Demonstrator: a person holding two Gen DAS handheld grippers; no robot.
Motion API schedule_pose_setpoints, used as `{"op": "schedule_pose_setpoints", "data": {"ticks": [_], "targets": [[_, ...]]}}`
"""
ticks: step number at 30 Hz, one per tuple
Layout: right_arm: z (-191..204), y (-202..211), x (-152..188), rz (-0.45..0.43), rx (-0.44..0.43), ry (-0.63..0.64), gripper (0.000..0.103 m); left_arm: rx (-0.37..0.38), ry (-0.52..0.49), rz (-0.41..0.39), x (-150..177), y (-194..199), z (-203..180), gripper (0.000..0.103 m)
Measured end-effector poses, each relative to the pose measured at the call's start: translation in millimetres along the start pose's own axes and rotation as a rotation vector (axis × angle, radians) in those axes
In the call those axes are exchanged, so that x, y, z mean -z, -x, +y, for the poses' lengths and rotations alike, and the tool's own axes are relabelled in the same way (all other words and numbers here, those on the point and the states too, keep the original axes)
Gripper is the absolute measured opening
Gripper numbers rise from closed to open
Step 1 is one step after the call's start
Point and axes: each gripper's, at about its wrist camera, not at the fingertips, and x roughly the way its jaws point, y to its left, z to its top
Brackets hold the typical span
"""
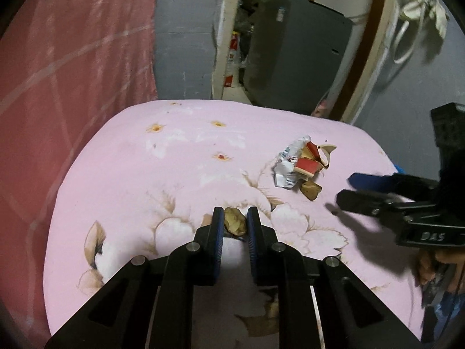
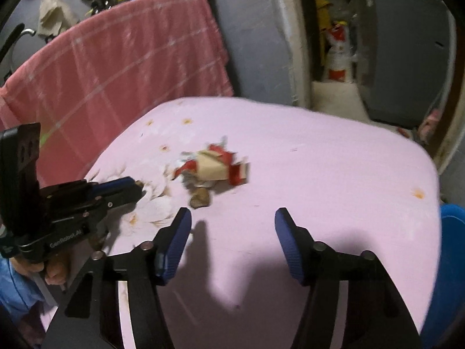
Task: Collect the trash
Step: 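Grasp the small brown scrap with the left tool beside the red wrappers, then carry the brown scrap over the blue basin and open the left tool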
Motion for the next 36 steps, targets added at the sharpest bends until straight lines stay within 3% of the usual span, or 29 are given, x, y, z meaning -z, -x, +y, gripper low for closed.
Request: {"op": "schedule_pose_setpoints", "data": {"ticks": [8,15,18,22,28,36], "targets": [[14,-19,-13,0.023,-0.021,0.008,0.034,-0.002,0.070,-0.028,2,7,14,0.013],[32,-27,-12,0.053,-0.003,0.090,0.029,-0.005,0.089,-0.037,5,12,16,0.013],[34,-28,-11,0.059,0.022,0.100,0.016,-0.016,0.080,-0.036,6,13,12,0.013],[29,-22,-9,0.042,0.010,0.077,0.014,-0.013,0.066,-0.045,8,15,8,0.013],[31,7,12,-0.058,0.007,0.070,0.014,0.015,0.002,-0.117,16,30,-9,0.013],[35,75,47,-0.323,0.088,0.063,0.014,0.105,-0.058,-0.285,23,62,-54,0.013]]}}
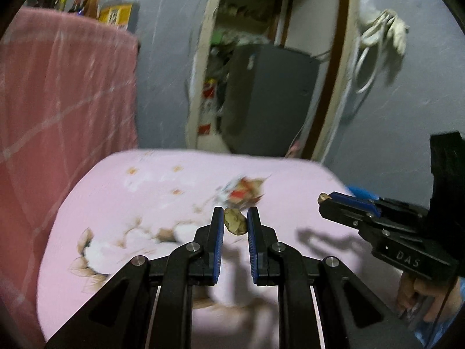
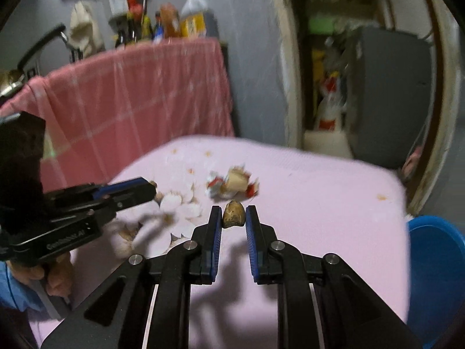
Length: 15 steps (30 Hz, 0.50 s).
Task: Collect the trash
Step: 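Carry the brown scrap over the blue basin and open the left tool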
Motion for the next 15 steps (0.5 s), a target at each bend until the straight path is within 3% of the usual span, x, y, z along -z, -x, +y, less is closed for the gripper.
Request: {"op": "schedule_pose_setpoints", "data": {"ticks": [5,9,15], "targets": [[-16,53,-4,-0.180,0.052,-0.045,0.014,0.064,-0.014,-0.110,-19,10,-35,0.013],[-34,87,-11,-0.271,0.098,-0.081,0.014,0.103,-0.038,-0.195,-34,18,-69,0.013],[-62,141,-19,-0.423,0.210,-0.139,0.014,0.167,-0.091,-0.260,-52,18,-118,0.013]]}}
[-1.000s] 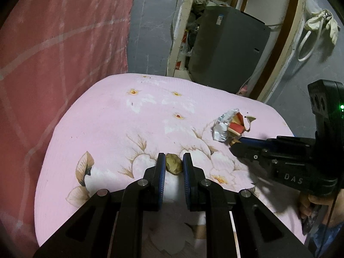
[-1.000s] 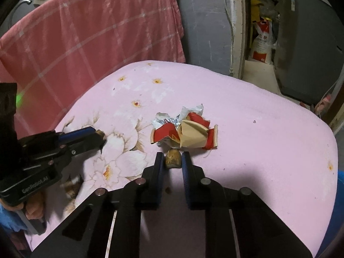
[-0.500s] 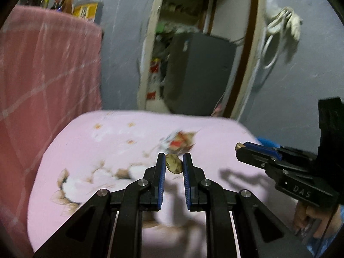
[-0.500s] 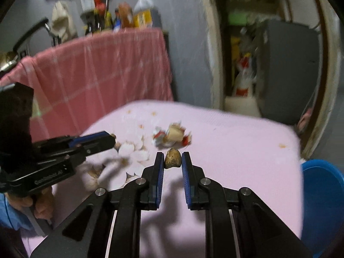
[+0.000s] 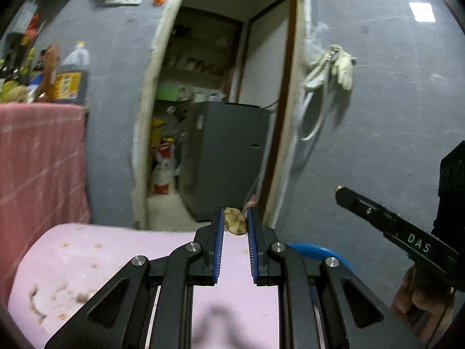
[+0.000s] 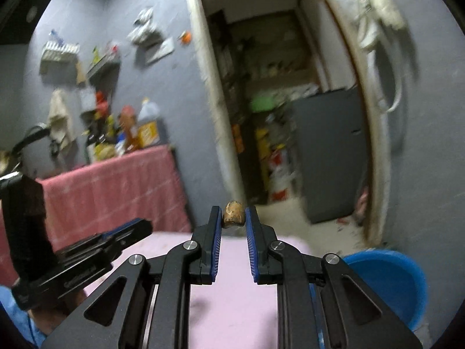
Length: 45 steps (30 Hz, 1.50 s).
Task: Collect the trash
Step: 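Carry the brown scrap over the blue basin and open the left tool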
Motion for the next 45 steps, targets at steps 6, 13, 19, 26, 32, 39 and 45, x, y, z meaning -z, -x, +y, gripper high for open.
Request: {"op": "schedule_pose_setpoints", "data": {"ticks": [6,13,19,26,32,39,45], "targets": [[-42,26,-1,-0.065,0.119,-0.005,0.014,0.029,-0.067,0.023,-3,-29,-43,0.013],[-89,34,12,-0.041,0.229,-0.033,0.015,0.091,-0.063,0.086,11,-71,-80,0.013],[-125,36,24,0.008,0.253,-0.120,0.015,0.119,-0.091,0.156,23,-99,-103,0.013],[-147,27,40,0.083,0.267,-0.174,0.015,0.153,-0.052,0.250,37,-127,-109,0.013],[-160,18,53,0.144,0.261,-0.218,0.015,0.203,0.027,0.361,46,-152,-104,0.013],[-164,11,60,0.182,0.268,-0.234,0.016,0.230,0.097,0.460,55,-174,-96,0.030],[-165,11,58,0.183,0.270,-0.237,0.024,0.226,0.131,0.450,52,-170,-91,0.039]]}}
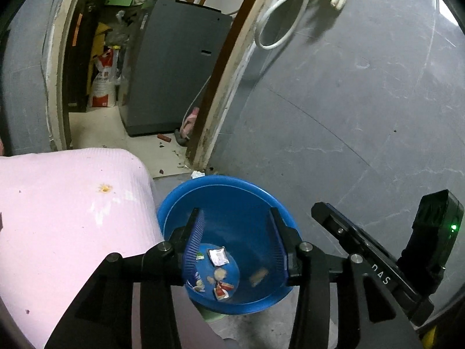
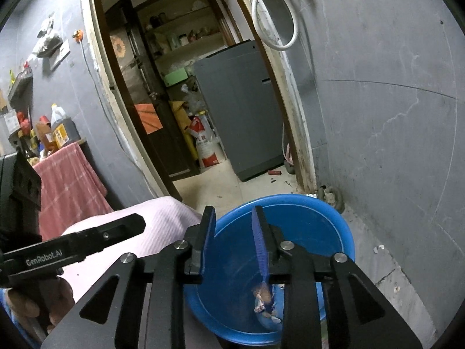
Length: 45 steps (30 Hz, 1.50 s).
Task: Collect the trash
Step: 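Carry the brown scrap over the blue basin and open the left tool, then move both tools back over the red wrappers and silver foil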
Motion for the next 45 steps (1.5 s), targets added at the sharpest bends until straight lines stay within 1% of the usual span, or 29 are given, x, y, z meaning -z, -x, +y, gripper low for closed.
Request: {"op": "schedule_pose_setpoints", "data": {"ticks": [1,2,4,6,7,8,9,10,11,12,13,14,15,18,21,24,25,27,32,38,41,45], "targets": [[0,0,-1,-0.001,0.000,0.000,0.024,-0.004,0.005,-0.005,-1,2,1,0.042],[1,1,-2,-0.004,0.002,0.002,0.027,-0.013,0.009,-0.017,-2,6,3,0.045],[2,3,-3,-0.016,0.008,0.007,0.037,-0.048,0.022,-0.063,-1,18,7,0.055],[5,6,-6,-0.033,0.009,0.017,0.041,-0.077,0.042,-0.104,-2,30,14,0.062],[7,8,-7,-0.041,0.010,0.028,0.044,-0.090,0.053,-0.121,-4,37,18,0.064],[11,11,-9,-0.052,0.019,0.047,0.051,-0.103,0.064,-0.137,-6,45,23,0.066],[13,13,-10,-0.061,0.025,0.061,0.055,-0.116,0.071,-0.151,-8,53,26,0.069],[17,16,-12,-0.073,0.026,0.073,0.059,-0.126,0.076,-0.164,-9,60,30,0.074],[20,20,-14,-0.086,0.020,0.080,0.061,-0.142,0.082,-0.186,-11,70,33,0.077],[24,23,-16,-0.098,0.011,0.085,0.063,-0.162,0.084,-0.212,-13,79,36,0.084],[27,26,-17,-0.108,0.006,0.089,0.069,-0.179,0.083,-0.238,-14,89,39,0.090],[32,30,-20,-0.125,0.001,0.096,0.075,-0.200,0.076,-0.269,-14,100,42,0.093],[37,32,-21,-0.137,-0.003,0.101,0.076,-0.219,0.069,-0.291,-14,109,44,0.097],[52,40,-27,-0.173,-0.030,0.120,0.082,-0.293,0.036,-0.351,-11,137,52,0.098],[71,44,-31,-0.197,-0.057,0.148,0.089,-0.343,0.012,-0.379,-7,161,64,0.098],[93,44,-31,-0.206,-0.090,0.187,0.098,-0.385,0.003,-0.398,0,184,81,0.099],[102,44,-30,-0.209,-0.102,0.199,0.102,-0.396,0.003,-0.401,3,185,87,0.099],[118,42,-29,-0.213,-0.132,0.220,0.103,-0.427,0.011,-0.409,7,199,102,0.099],[157,27,-21,-0.186,-0.191,0.265,0.103,-0.512,0.048,-0.415,21,227,142,0.099],[201,-6,-7,-0.094,-0.243,0.317,0.103,-0.593,0.097,-0.397,35,245,184,0.099],[218,-29,1,-0.018,-0.281,0.331,0.103,-0.629,0.117,-0.371,42,247,199,0.099],[235,-58,14,0.083,-0.317,0.350,0.103,-0.660,0.178,-0.337,49,247,223,0.099]]}}
